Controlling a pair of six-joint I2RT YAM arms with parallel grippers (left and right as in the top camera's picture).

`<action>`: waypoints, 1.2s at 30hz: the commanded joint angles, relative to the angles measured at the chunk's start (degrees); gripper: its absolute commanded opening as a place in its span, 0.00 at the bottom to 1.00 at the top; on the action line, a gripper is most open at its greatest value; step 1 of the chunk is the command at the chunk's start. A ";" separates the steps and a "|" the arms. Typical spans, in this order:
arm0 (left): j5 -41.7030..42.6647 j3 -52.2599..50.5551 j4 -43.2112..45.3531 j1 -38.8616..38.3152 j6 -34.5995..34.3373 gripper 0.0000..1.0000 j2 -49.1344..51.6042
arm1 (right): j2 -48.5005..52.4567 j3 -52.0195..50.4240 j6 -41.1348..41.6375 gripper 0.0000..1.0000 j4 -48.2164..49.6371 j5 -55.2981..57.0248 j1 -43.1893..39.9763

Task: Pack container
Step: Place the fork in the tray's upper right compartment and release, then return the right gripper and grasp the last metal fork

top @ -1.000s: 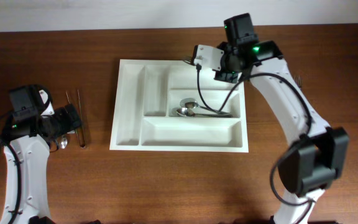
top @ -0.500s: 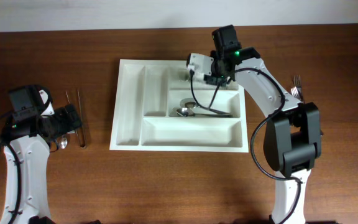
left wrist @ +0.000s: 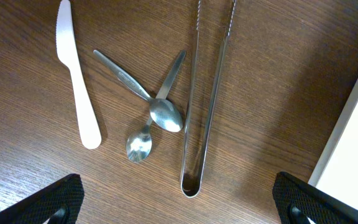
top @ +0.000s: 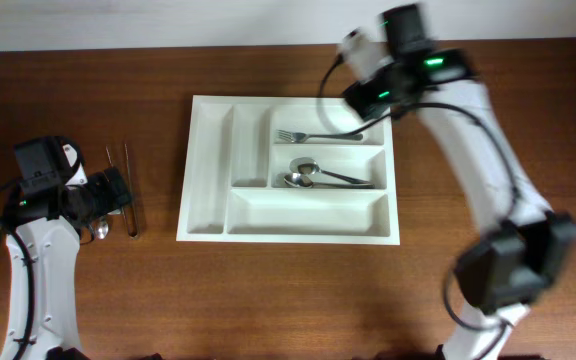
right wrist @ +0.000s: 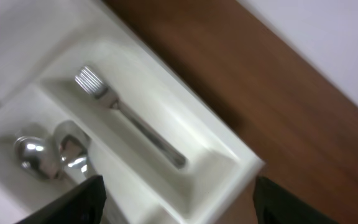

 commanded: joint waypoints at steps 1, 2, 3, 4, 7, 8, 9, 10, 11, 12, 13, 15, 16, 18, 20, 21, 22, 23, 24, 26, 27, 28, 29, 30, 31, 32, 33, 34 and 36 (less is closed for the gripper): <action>0.63 1.01 0.13 0.28 0.70 0.99 0.24 | -4.96 1.73 8.70 0.76 -3.15 -0.20 -8.44; 0.63 1.01 0.13 0.28 0.70 0.99 0.24 | -4.85 1.70 9.68 0.76 -4.39 -0.20 -11.58; 0.63 1.01 0.13 0.28 0.70 0.99 0.24 | -4.31 1.53 10.12 0.74 -5.22 -0.20 -14.40; 0.63 1.01 0.13 0.28 0.70 0.99 0.24 | -3.76 1.33 10.12 0.70 -5.75 -0.24 -16.65; 0.63 1.01 0.13 0.28 0.70 0.99 0.24 | -0.76 -0.02 10.14 0.62 -7.19 -0.48 -24.15; 0.63 1.01 0.13 0.28 0.70 0.99 0.24 | 0.39 -0.70 10.40 0.61 -7.30 -0.46 -25.99; 0.63 1.01 0.13 0.28 0.70 0.99 0.24 | 1.77 -1.51 11.08 0.61 -7.28 -0.44 -27.71; 0.63 1.01 0.13 0.28 0.70 0.99 0.24 | 2.97 -2.16 11.41 0.60 -7.26 -0.46 -28.92; 0.63 1.01 0.13 0.28 0.70 0.99 0.24 | 4.28 -2.69 11.37 0.59 -7.26 -0.42 -29.81; 0.63 1.01 0.15 0.28 0.70 0.99 0.24 | 5.68 -3.08 11.34 0.59 -7.23 -0.35 -30.60; 0.63 1.01 0.13 0.28 0.70 0.99 0.24 | 6.99 -3.32 11.34 0.56 -7.15 0.02 -31.17; 0.63 1.01 0.13 0.28 0.70 0.99 0.24 | 10.27 -3.56 11.34 0.55 -6.62 1.55 -32.06; 0.63 1.01 0.13 0.28 0.70 0.99 0.24 | 11.39 -3.56 11.32 0.55 -6.47 1.99 -32.24; 0.63 1.01 0.13 0.28 0.70 0.99 0.24 | 14.25 -3.56 11.13 0.55 -6.14 3.98 -32.50; 0.63 1.01 0.13 0.28 0.70 0.99 0.24 | 16.55 -3.56 11.06 0.55 -6.01 4.98 -32.79; 0.61 1.01 0.13 0.28 0.70 0.99 0.24 | 17.53 -3.56 11.02 0.54 -6.08 5.29 -32.92; 0.63 1.01 0.13 0.31 0.70 0.99 0.24 | 18.43 -3.56 10.88 0.53 -6.23 5.49 -33.14; 0.63 1.01 0.13 0.28 0.70 0.99 0.24 | 19.21 -3.58 10.78 0.52 -6.51 5.51 -33.29; 0.63 1.01 0.13 0.28 0.70 0.99 0.24 | 19.76 -3.58 9.94 0.49 -6.75 5.46 -33.44; 0.63 1.01 0.13 0.28 0.70 0.99 0.24 | 20.41 -3.58 9.01 0.47 -7.17 5.64 -33.64; 0.63 1.01 0.13 0.28 0.70 0.99 0.24 | 20.41 -3.80 8.96 0.47 -7.28 5.66 -33.83; 0.63 1.01 0.13 0.28 0.70 0.99 0.24 | 20.41 -4.02 8.96 0.47 -7.32 5.68 -33.90; 0.63 1.01 0.13 0.28 0.70 0.99 0.24 | 20.41 -4.07 8.87 0.47 -7.74 5.68 -34.07; 0.63 1.01 0.13 0.28 0.70 0.99 0.24 | 20.41 -4.11 8.26 0.47 -8.04 5.66 -34.23; 0.63 1.01 0.13 0.28 0.70 0.99 0.24 | 20.41 -4.31 8.26 0.47 -8.15 5.68 -34.23; 0.63 1.01 0.13 0.28 0.70 0.99 0.24 | 20.41 -4.70 8.24 0.47 -8.15 5.68 -34.27; 0.63 1.01 0.13 0.28 0.70 0.99 0.24 | 20.41 -5.03 8.09 0.47 -8.20 5.70 -34.27; 0.63 1.01 0.13 0.31 0.70 0.99 0.24 | 20.41 -5.57 8.09 0.47 -8.13 5.70 -34.27; 0.61 1.01 0.13 0.28 0.70 0.99 0.24 | 20.41 -6.43 8.09 0.47 -7.93 5.70 -34.27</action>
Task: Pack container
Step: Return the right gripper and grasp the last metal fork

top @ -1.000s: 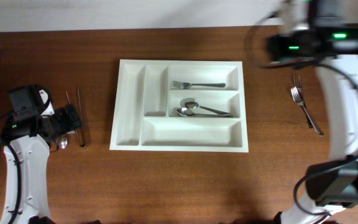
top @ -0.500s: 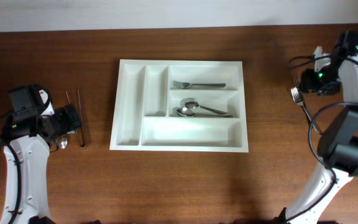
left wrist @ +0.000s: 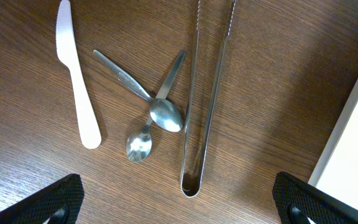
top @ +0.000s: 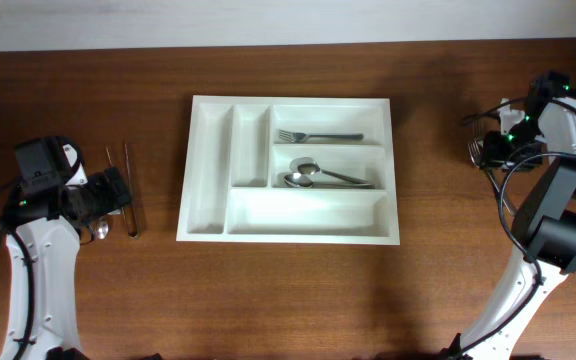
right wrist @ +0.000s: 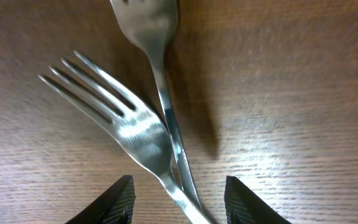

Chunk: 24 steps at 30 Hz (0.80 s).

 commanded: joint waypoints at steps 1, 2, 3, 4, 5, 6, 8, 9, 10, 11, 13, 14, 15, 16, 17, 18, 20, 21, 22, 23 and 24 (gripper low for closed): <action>0.63 1.01 0.17 0.31 0.70 0.99 0.24 | 0.07 -1.79 -0.68 0.46 0.15 0.52 -0.37; 0.63 1.01 0.15 0.28 0.70 0.99 0.24 | 0.07 -2.05 -0.68 0.46 0.31 0.52 -0.37; 0.63 1.01 0.15 0.28 0.70 0.99 0.24 | 0.07 -2.27 -0.66 0.44 0.42 0.52 -0.37; 0.63 1.01 0.15 0.28 0.70 0.99 0.24 | 0.07 -2.38 -0.66 0.43 0.44 0.52 -0.37; 0.63 1.01 0.15 0.28 0.70 0.99 0.24 | 0.07 -2.47 -0.66 0.42 0.42 0.52 -0.37; 0.63 1.01 0.15 0.28 0.70 0.99 0.24 | 0.07 -2.51 -0.66 0.40 0.42 0.52 -0.37; 0.63 1.01 0.15 0.31 0.70 0.99 0.24 | 0.07 -2.54 -0.63 0.36 0.39 0.52 -0.37; 0.63 1.01 0.15 0.31 0.70 0.99 0.24 | 0.07 -2.54 -0.63 0.34 0.37 0.52 -0.37; 0.63 1.01 0.15 0.28 0.70 0.99 0.24 | 0.07 -2.54 -0.63 0.31 0.37 0.52 -0.37; 0.63 1.01 0.15 0.28 0.70 0.99 0.24 | 0.07 -2.54 -0.63 0.27 0.37 0.52 -0.37; 0.63 1.01 0.15 0.28 0.70 0.99 0.24 | 0.07 -2.62 -0.63 0.11 0.39 0.57 -0.37; 0.63 1.01 0.15 0.28 0.70 0.99 0.24 | 0.07 -2.64 -0.57 0.04 0.35 1.25 -0.37; 0.63 1.01 0.15 0.28 0.70 0.99 0.24 | 0.07 -2.64 0.31 0.04 0.31 2.54 -0.35; 0.63 1.01 0.15 0.28 0.70 0.99 0.24 | 0.07 -2.64 1.31 0.04 0.33 3.87 -0.35; 0.61 1.01 0.15 0.28 0.70 0.99 0.24 | 0.07 -2.64 1.33 0.04 0.26 4.55 -0.35; 0.63 1.01 0.15 0.28 0.70 0.99 0.24 | 0.07 -2.64 1.33 0.04 0.17 5.05 -0.35; 0.63 1.01 0.15 0.28 0.70 0.99 0.24 | 0.07 -2.64 1.64 0.04 0.13 5.05 -0.35; 0.61 1.01 0.15 0.28 0.70 0.99 0.24 | 0.07 -2.64 2.29 0.04 0.15 5.05 -0.35; 0.63 1.01 0.15 0.28 0.70 0.99 0.24 | 0.07 -2.64 2.47 0.04 0.11 5.01 -0.35; 0.63 1.01 0.15 0.28 0.70 0.99 0.24 | 0.07 -2.64 2.60 0.04 -0.04 5.05 -0.35; 0.63 1.01 0.15 0.28 0.70 0.99 0.24 | 0.07 -2.64 2.60 0.04 -0.09 5.03 -0.35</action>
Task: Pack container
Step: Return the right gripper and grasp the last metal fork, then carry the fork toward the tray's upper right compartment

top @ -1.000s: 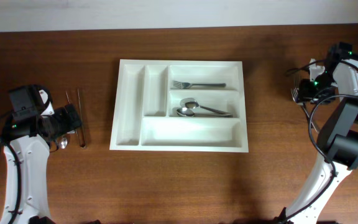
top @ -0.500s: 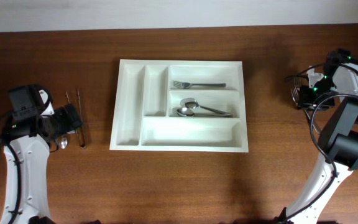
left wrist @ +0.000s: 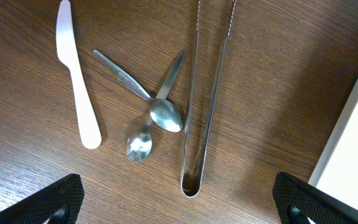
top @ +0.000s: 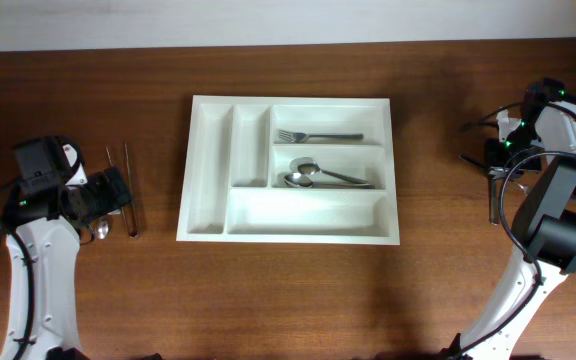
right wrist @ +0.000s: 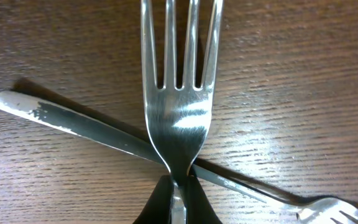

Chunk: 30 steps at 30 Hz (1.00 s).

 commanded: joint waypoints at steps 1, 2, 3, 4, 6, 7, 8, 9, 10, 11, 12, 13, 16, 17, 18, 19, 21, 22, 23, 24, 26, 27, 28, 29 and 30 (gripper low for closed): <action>0.63 1.01 0.15 0.28 0.70 0.99 0.24 | 0.07 -0.55 1.27 0.04 -0.44 1.66 -0.31; 0.63 1.01 0.15 0.28 0.70 0.99 0.24 | 0.04 -0.55 1.38 0.04 -0.63 1.66 -0.31; 0.63 1.01 0.15 0.28 0.70 0.99 0.24 | 0.00 -0.55 1.55 0.04 -0.79 1.62 -0.31; 0.63 1.01 0.15 0.28 0.70 0.99 0.24 | -0.07 -0.55 2.01 0.04 -0.96 1.64 -0.31; 0.63 1.01 0.15 0.31 0.70 0.99 0.24 | -0.57 -0.50 2.78 0.04 -1.53 1.33 -0.31; 0.63 1.01 0.15 0.28 0.70 0.99 0.24 | -0.96 -0.50 2.75 0.04 -1.77 1.11 -0.31; 0.63 1.01 0.15 0.28 0.70 0.99 0.24 | -1.46 -0.50 2.73 0.04 -1.95 0.52 -0.26; 0.63 1.01 0.15 0.28 0.70 0.99 0.24 | -2.08 -0.50 2.73 0.04 -1.95 -0.44 -0.26; 0.63 1.01 0.15 0.28 0.70 0.99 0.24 | -2.86 -0.50 2.73 0.04 -2.01 -1.77 -0.26; 0.63 1.01 0.17 0.28 0.70 0.99 0.24 | -4.09 -0.50 2.73 0.04 -2.05 -3.48 -0.26; 0.63 1.01 0.15 0.28 0.70 0.99 0.24 | -4.96 -0.50 2.73 0.04 -2.08 -4.50 -0.22; 0.63 1.01 0.15 0.28 0.70 0.99 0.24 | -6.12 -0.48 2.73 0.04 -2.08 -5.49 -0.15; 0.63 1.01 0.15 0.28 0.70 0.99 0.24 | -10.38 -0.48 2.47 0.04 -2.19 -6.86 0.59; 0.63 1.01 0.15 0.28 0.70 0.99 0.24 | -11.93 -0.48 2.43 0.04 -2.19 -7.04 1.03; 0.63 1.01 0.15 0.28 0.70 0.99 0.24 | -13.73 -0.48 2.29 0.04 -2.19 -7.67 1.70; 0.63 1.01 0.15 0.28 0.70 0.99 0.24 | -15.10 -0.48 2.29 0.04 -2.19 -8.28 2.23; 0.63 1.01 0.15 0.28 0.70 0.99 0.24 | -18.71 -0.48 2.25 0.04 -2.10 -10.03 4.13; 0.63 1.01 0.15 0.28 0.70 0.99 0.24 | -20.44 -0.48 1.79 0.04 -1.97 -11.08 5.31; 0.63 1.01 0.15 0.28 0.70 0.99 0.24 | -21.99 -0.48 0.31 0.04 -1.92 -12.35 6.64; 0.63 1.01 0.15 0.28 0.70 0.99 0.24 | -23.47 -0.48 -1.73 0.04 -1.84 -13.53 8.17; 0.63 1.01 0.15 0.28 0.70 0.99 0.24 | -26.16 -0.48 -6.43 0.04 -1.38 -15.06 12.22; 0.63 1.01 0.15 0.28 0.70 0.99 0.24 | -27.08 -0.48 -9.07 0.04 -0.96 -15.19 14.38; 0.63 1.01 0.15 0.28 0.70 0.99 0.24 | -27.69 -0.48 -12.17 0.04 -0.48 -15.17 16.57; 0.63 1.01 0.15 0.28 0.70 0.99 0.24 | -27.96 -0.48 -15.65 0.04 0.07 -15.17 18.82; 0.63 1.01 0.15 0.28 0.70 0.99 0.24 | -27.96 -0.48 -19.17 0.04 0.72 -15.17 21.07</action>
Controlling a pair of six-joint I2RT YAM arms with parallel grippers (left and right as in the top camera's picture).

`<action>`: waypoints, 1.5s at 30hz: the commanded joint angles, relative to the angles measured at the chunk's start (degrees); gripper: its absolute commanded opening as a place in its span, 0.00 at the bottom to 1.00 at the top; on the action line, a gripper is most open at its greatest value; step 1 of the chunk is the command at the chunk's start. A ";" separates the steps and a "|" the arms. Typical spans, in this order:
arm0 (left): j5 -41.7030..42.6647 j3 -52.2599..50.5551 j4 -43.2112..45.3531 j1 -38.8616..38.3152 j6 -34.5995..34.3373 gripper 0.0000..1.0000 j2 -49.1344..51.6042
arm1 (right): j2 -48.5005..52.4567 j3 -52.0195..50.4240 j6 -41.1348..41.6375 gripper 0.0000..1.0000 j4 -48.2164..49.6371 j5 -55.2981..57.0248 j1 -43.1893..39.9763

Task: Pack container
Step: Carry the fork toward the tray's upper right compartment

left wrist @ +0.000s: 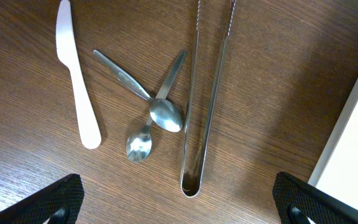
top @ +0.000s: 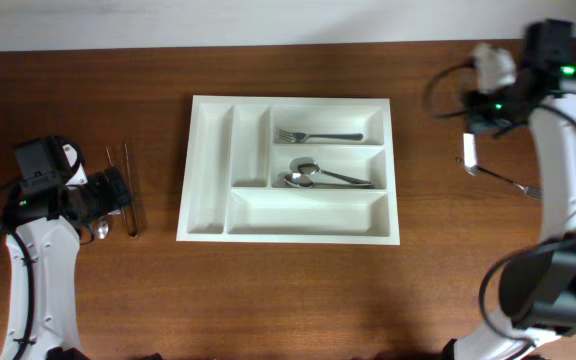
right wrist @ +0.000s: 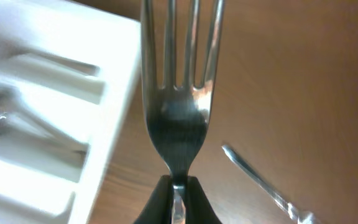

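Note:
The white divided tray (top: 208, 170) lies mid-table with a fork (top: 318, 136) in its top right slot and spoons (top: 318, 176) in the slot below. My right gripper (right wrist: 178, 186) is shut on the neck of a steel fork (right wrist: 179, 93) and holds it in the air just right of the tray (right wrist: 55, 124). In the overhead view the right gripper (top: 483, 110) is above the table's right side. My left gripper (left wrist: 176, 190) hangs open over tongs (left wrist: 204, 106), two crossed spoons (left wrist: 160, 112) and a white plastic knife (left wrist: 76, 81).
Another fork (top: 503, 180) lies on the wood at the right, its handle (right wrist: 260, 180) showing under the held fork. The tray's left edge (left wrist: 353, 124) is close to the tongs. The left arm (top: 38, 190) sits by the left table edge.
My right gripper, then shut on the fork down on the table at the far right, now holds it raised and farther left, near the tray's right edge. The left arm has not moved.
My right gripper was open above the tray's fork slot. Then it was open over two crossed forks at the far right. Then it was shut on the upper fork on the table. Now that fork is up beside the tray. The left gripper stayed open throughout.

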 commanded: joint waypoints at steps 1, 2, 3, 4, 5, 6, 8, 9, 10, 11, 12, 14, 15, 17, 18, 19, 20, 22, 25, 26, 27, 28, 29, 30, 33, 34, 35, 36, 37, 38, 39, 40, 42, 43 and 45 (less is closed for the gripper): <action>0.63 1.01 0.13 0.28 0.70 0.99 0.24 | -0.81 0.13 -15.13 0.04 1.68 -2.95 7.67; 0.63 1.01 0.13 0.28 0.70 0.99 0.24 | -0.28 0.13 -18.29 0.04 2.58 -2.95 9.60; 0.63 1.01 0.13 0.28 0.70 0.99 0.24 | 0.11 0.11 -21.16 0.04 3.41 -2.95 11.45; 0.63 1.01 0.13 0.28 0.70 0.99 0.24 | 0.76 0.09 -23.98 0.04 4.28 -2.95 13.14; 0.63 1.01 0.13 0.28 0.70 0.99 0.24 | 1.49 0.09 -27.39 0.04 5.25 -2.95 14.95; 0.63 1.01 0.13 0.28 0.70 0.99 0.24 | 2.25 0.09 -30.05 0.04 6.16 -2.93 16.31; 0.63 1.01 0.13 0.28 0.70 0.99 0.24 | 4.00 0.09 -34.49 0.04 8.20 -2.93 18.53; 0.63 1.01 0.13 0.28 0.70 0.99 0.24 | 5.03 0.09 -36.85 0.04 9.40 -2.93 19.50; 0.63 1.01 0.13 0.28 0.70 0.99 0.24 | 6.01 0.09 -38.82 0.04 10.45 -2.91 20.22; 0.63 1.01 0.13 0.28 0.70 0.99 0.24 | 6.95 0.09 -40.68 0.04 11.52 -2.89 20.74; 0.63 1.01 0.15 0.28 0.70 0.99 0.24 | 8.02 0.09 -42.16 0.04 12.68 -2.71 21.11; 0.63 1.01 0.13 0.28 0.70 0.99 0.24 | 10.27 0.09 -42.69 0.04 15.74 -2.69 21.33; 0.63 1.01 0.13 0.28 0.70 0.99 0.24 | 11.34 0.09 -42.66 0.04 16.96 -2.71 21.31; 0.63 1.01 0.13 0.28 0.70 0.99 0.24 | 13.44 0.09 -42.69 0.04 18.93 -2.73 21.20; 0.63 1.01 0.13 0.28 0.70 0.99 0.24 | 14.75 0.09 -42.69 0.04 19.89 -2.73 21.16; 0.63 1.01 0.13 0.28 0.70 0.99 0.24 | 15.76 0.09 -42.66 0.04 20.61 -2.71 21.16; 0.63 1.01 0.13 0.28 0.70 0.99 0.24 | 16.79 0.09 -42.69 0.04 21.33 -2.71 21.18; 0.63 1.01 0.13 0.28 0.70 0.99 0.24 | 18.49 0.09 -42.66 0.04 22.64 -2.73 21.24; 0.63 1.01 0.13 0.28 0.70 0.99 0.24 | 19.80 0.09 -42.23 0.04 23.65 -2.73 21.46; 0.63 1.01 0.13 0.28 0.70 0.99 0.24 | 19.87 0.09 -41.97 0.07 23.61 -2.71 21.64; 0.63 1.01 0.13 0.28 0.70 0.99 0.24 | 19.80 0.13 -40.68 0.21 23.74 -2.49 21.81; 0.63 1.01 0.13 0.28 0.70 0.99 0.24 | 19.47 0.31 -39.32 0.30 23.71 -2.27 21.99; 0.63 1.01 0.13 0.28 0.70 0.99 0.24 | 19.10 0.55 -37.31 0.33 23.71 -1.46 22.10; 0.63 1.01 0.13 0.28 0.70 0.99 0.24 | 18.53 0.98 -34.18 0.34 23.67 -0.50 22.18; 0.63 1.01 0.13 0.28 0.70 0.99 0.24 | 16.04 2.82 -21.09 0.44 22.43 2.32 22.14; 0.63 1.01 0.13 0.28 0.70 0.99 0.24 | 14.95 3.67 -17.03 0.46 21.14 3.10 21.99; 0.63 1.01 0.13 0.28 0.70 0.99 0.24 | 13.75 4.55 -13.03 0.47 19.43 3.78 21.77; 0.63 1.01 0.13 0.28 0.70 0.99 0.24 | 12.52 5.44 -9.05 0.49 17.51 4.09 21.53; 0.63 1.01 0.13 0.28 0.70 0.99 0.24 | 11.15 6.34 -5.29 0.51 15.52 4.44 21.20; 0.63 1.01 0.13 0.28 0.70 0.99 0.24 | 9.88 7.10 -2.34 0.52 13.53 4.63 20.79; 0.63 1.01 0.13 0.28 0.70 0.99 0.24 | 8.39 7.87 0.07 0.55 11.15 4.63 20.17; 0.63 1.01 0.13 0.28 0.70 0.99 0.24 | 7.21 8.28 1.75 0.58 9.31 4.61 19.61; 0.63 1.01 0.13 0.28 0.70 0.99 0.24 | 5.05 8.35 3.32 0.59 5.90 4.61 18.05; 0.63 1.01 0.13 0.28 0.70 0.99 0.24 | 4.52 8.35 3.32 0.54 4.74 4.61 17.35; 0.63 1.01 0.13 0.28 0.70 0.99 0.24 | 3.96 8.35 9.88 0.34 3.06 5.84 15.04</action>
